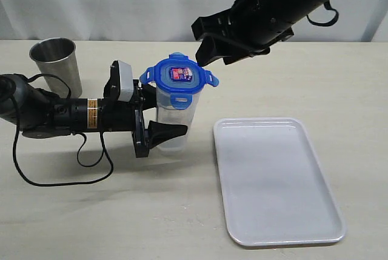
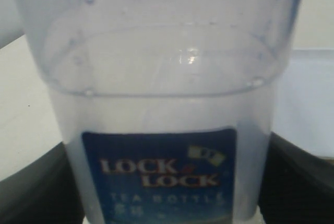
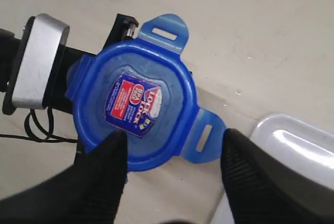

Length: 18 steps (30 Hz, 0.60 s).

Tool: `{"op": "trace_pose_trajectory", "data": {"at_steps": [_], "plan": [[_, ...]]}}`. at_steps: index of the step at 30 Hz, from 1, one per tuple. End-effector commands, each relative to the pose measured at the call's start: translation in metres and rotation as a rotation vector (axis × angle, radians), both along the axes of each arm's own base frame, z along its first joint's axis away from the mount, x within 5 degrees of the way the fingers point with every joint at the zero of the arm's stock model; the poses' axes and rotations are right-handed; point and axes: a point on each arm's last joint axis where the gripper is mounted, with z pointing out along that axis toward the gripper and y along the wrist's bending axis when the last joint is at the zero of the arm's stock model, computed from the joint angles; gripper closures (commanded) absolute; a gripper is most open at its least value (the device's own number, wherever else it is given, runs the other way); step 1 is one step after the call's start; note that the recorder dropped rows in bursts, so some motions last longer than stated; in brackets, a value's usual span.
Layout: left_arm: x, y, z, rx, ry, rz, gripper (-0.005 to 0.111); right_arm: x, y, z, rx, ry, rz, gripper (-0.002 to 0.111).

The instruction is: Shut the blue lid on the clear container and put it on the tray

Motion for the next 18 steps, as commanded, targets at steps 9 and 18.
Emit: {"op": "trace_pose_trajectory", "data": {"at_steps": [9,18], "plan": [[0.001,-0.001,0.009,-0.04,-0.013,0.005,0.107,0.012,0.009,-0.033,0.019,0.117,0.028,0.061],[0.001,-0.001,0.009,-0.04,-0.013,0.005,0.107,0.013,0.016,-0.041,0.07,0.155,0.07,0.063]]}}
